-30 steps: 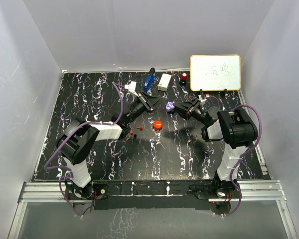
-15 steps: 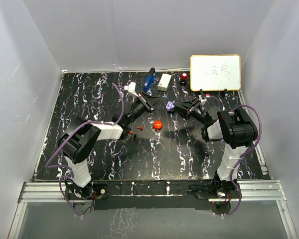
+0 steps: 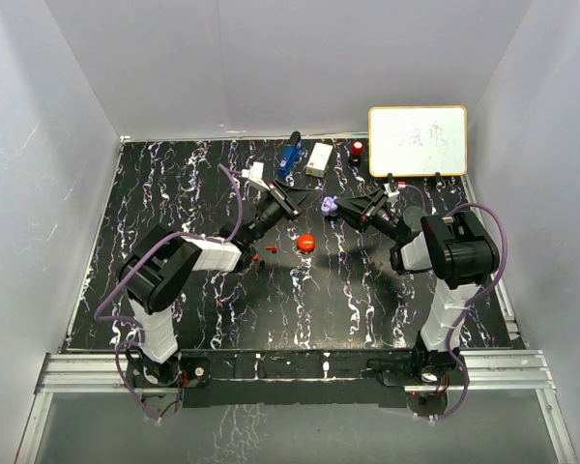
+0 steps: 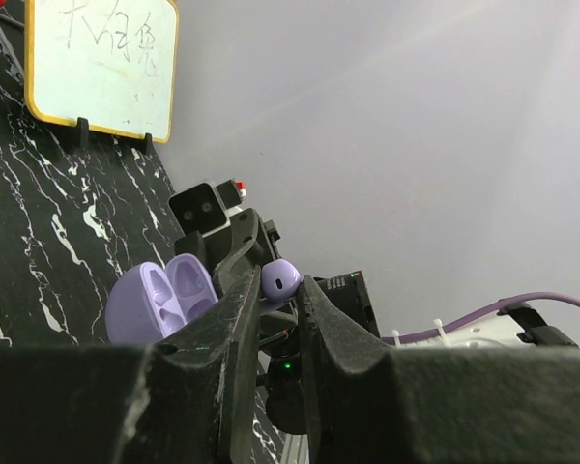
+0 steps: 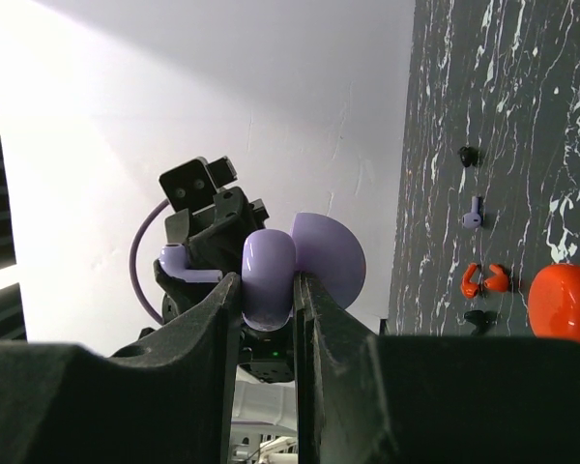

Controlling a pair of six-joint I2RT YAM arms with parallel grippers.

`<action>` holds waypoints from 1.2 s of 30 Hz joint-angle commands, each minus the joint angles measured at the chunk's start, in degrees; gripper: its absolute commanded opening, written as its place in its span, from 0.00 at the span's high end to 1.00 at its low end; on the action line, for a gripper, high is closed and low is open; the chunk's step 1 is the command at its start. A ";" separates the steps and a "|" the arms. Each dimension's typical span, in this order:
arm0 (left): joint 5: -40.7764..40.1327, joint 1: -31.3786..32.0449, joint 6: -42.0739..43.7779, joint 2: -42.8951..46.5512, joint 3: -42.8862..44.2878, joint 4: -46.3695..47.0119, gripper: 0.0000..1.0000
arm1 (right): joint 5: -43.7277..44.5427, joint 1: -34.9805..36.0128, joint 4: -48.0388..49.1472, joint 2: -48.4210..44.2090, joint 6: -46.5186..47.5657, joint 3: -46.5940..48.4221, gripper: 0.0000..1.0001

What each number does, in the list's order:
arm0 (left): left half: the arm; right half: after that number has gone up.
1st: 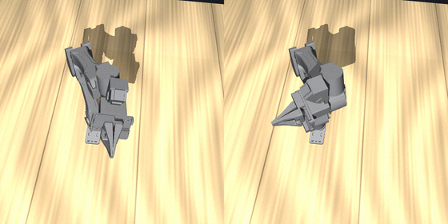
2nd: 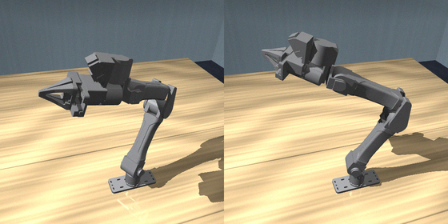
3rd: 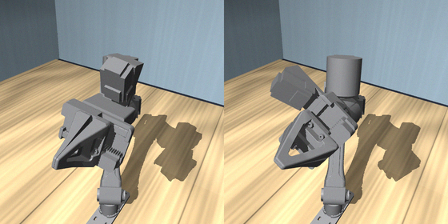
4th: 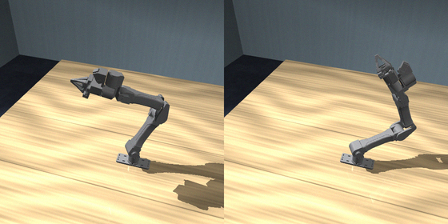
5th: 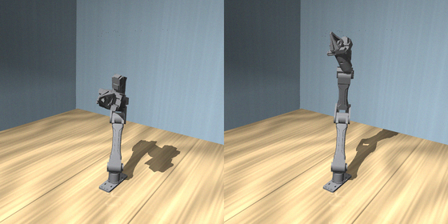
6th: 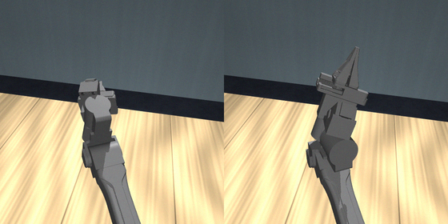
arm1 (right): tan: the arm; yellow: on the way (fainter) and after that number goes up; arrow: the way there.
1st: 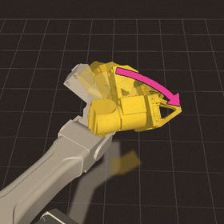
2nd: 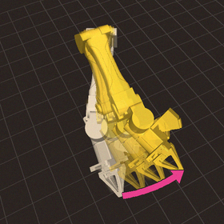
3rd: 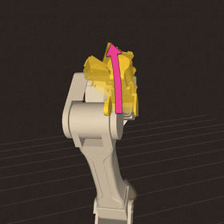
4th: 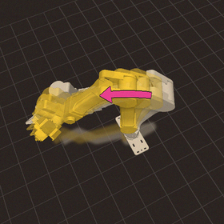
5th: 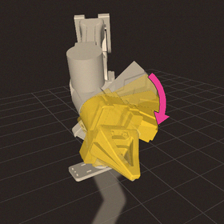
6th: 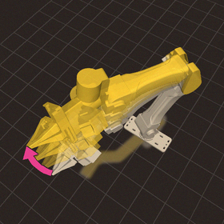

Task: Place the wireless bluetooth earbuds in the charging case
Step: Place the earbud in the charging case.

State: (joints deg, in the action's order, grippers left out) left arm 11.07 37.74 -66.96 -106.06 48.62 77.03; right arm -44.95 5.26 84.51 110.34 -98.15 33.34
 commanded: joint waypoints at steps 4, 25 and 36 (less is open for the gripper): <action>-0.44 0.35 -1.84 -0.44 -0.81 5.93 1.00 | -0.55 0.37 19.48 -2.20 1.53 2.77 1.00; -0.14 0.33 -3.02 -1.87 0.24 4.95 1.00 | -2.83 1.07 19.49 -2.92 2.47 4.28 1.00; -0.29 0.37 -3.75 -2.22 -0.34 5.55 1.00 | -3.20 1.23 19.63 -3.41 2.99 4.46 1.00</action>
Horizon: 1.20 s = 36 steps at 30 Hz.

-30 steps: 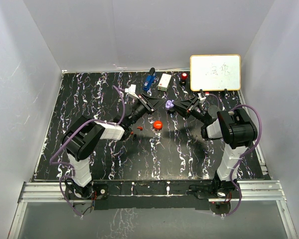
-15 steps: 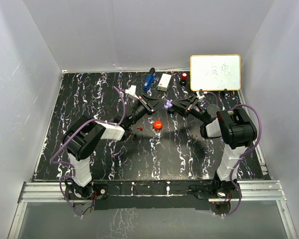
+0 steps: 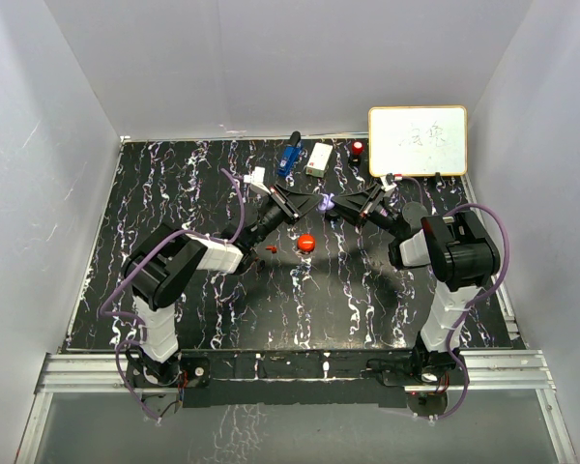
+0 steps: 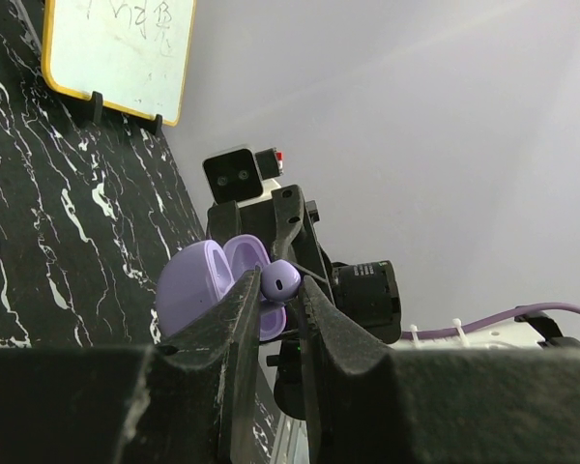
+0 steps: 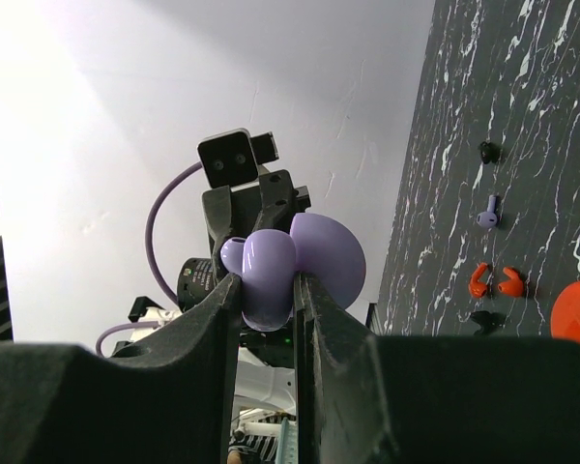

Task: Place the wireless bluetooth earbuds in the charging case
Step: Place the earbud in the charging case.

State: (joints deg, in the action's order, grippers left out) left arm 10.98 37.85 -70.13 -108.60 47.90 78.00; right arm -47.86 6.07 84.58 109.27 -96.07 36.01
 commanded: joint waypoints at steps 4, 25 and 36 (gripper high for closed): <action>-0.34 0.21 -0.46 0.35 0.45 4.66 1.00 | -0.53 0.52 19.52 -2.37 0.94 1.85 1.00; -0.70 0.03 -1.09 0.04 -0.23 5.92 1.00 | -0.85 0.61 19.58 -3.17 1.65 1.39 1.00; -1.12 -0.23 -1.55 0.06 -1.01 6.56 1.00 | -0.80 0.61 19.64 -3.45 1.89 1.22 1.00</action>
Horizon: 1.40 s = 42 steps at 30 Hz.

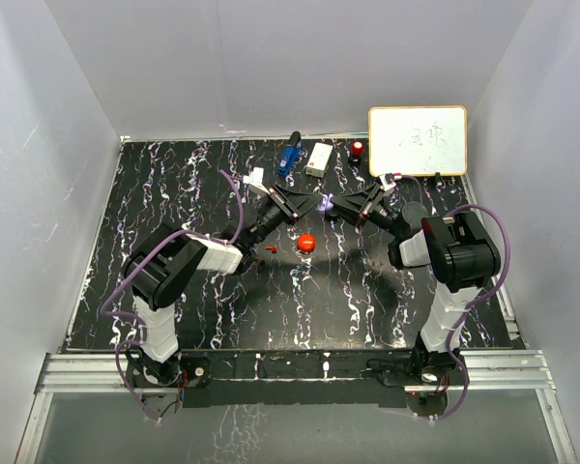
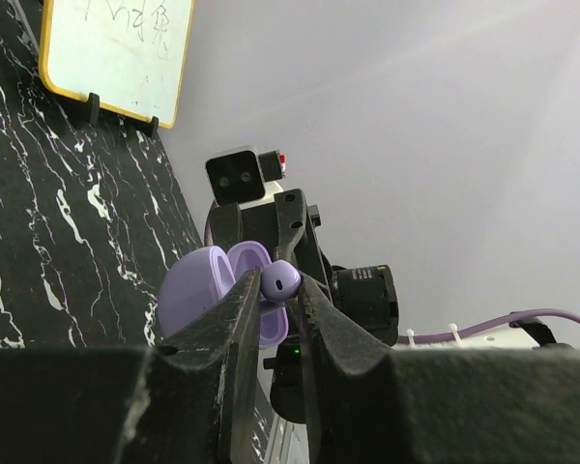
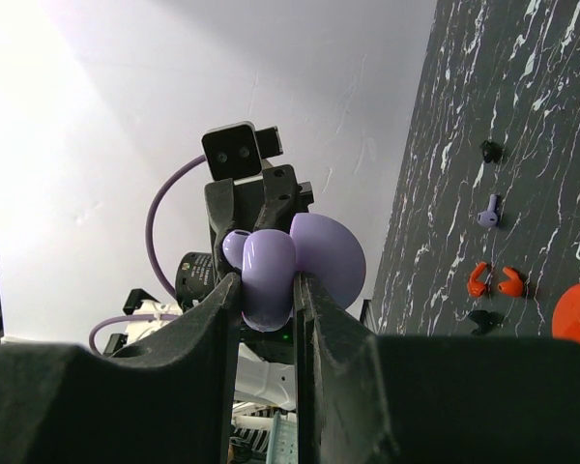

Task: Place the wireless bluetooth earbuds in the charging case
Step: Place the earbud in the charging case.

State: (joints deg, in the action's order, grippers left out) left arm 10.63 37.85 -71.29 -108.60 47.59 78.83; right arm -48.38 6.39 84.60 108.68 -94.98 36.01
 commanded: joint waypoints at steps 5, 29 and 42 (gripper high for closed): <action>-0.71 -0.38 -0.69 0.05 -1.22 6.15 1.00 | -0.16 0.23 19.56 -2.78 0.90 1.27 1.00; 0.02 -0.73 -1.40 -1.21 -0.35 7.80 1.00 | -0.92 0.29 19.57 -3.61 1.29 1.82 1.00; 0.63 -0.83 -2.34 -2.10 -0.81 10.20 1.00 | -0.62 0.26 19.61 -3.40 1.29 1.81 1.00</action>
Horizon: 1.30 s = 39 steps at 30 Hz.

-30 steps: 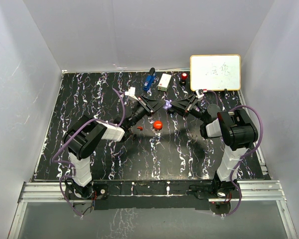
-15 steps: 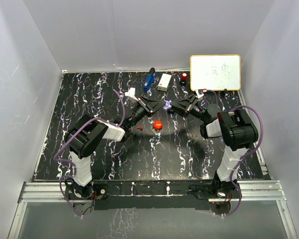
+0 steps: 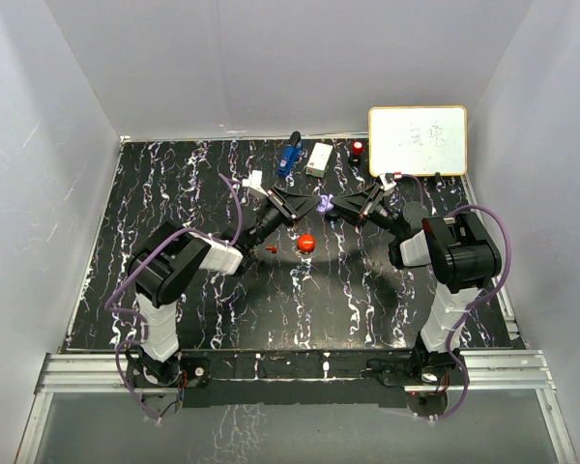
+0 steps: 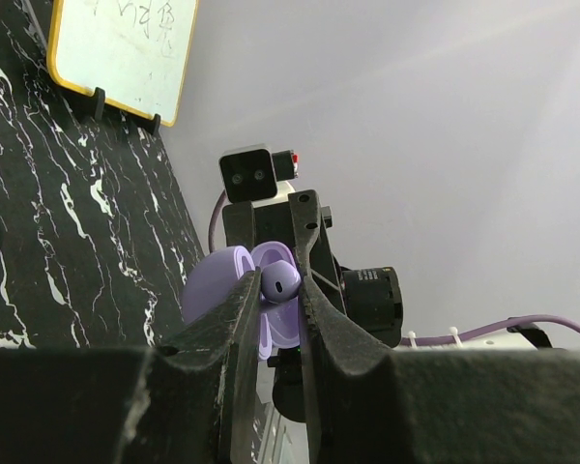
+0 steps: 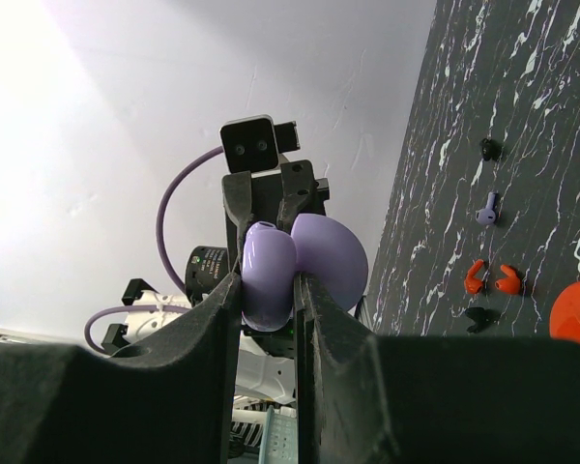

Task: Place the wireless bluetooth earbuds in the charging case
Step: Place the earbud in the charging case.

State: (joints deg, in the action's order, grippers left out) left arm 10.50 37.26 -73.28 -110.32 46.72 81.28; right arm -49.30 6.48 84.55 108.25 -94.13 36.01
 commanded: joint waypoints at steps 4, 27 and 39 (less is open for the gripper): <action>1.34 -0.21 -0.72 -0.62 0.12 7.98 0.98 | 0.42 0.21 19.60 -3.06 0.43 1.80 1.00; 2.15 -0.25 0.76 1.68 -1.13 5.40 0.71 | 1.10 0.19 19.60 -2.66 0.01 2.36 1.00; 1.42 -1.40 1.76 4.17 -2.95 4.25 0.58 | 1.31 0.20 19.63 -2.46 -0.09 2.62 1.00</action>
State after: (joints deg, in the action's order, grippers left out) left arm 11.42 36.77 -72.95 -110.67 44.86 81.76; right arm -49.23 6.48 84.58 108.25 -94.21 36.60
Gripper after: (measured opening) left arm 0.387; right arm 0.219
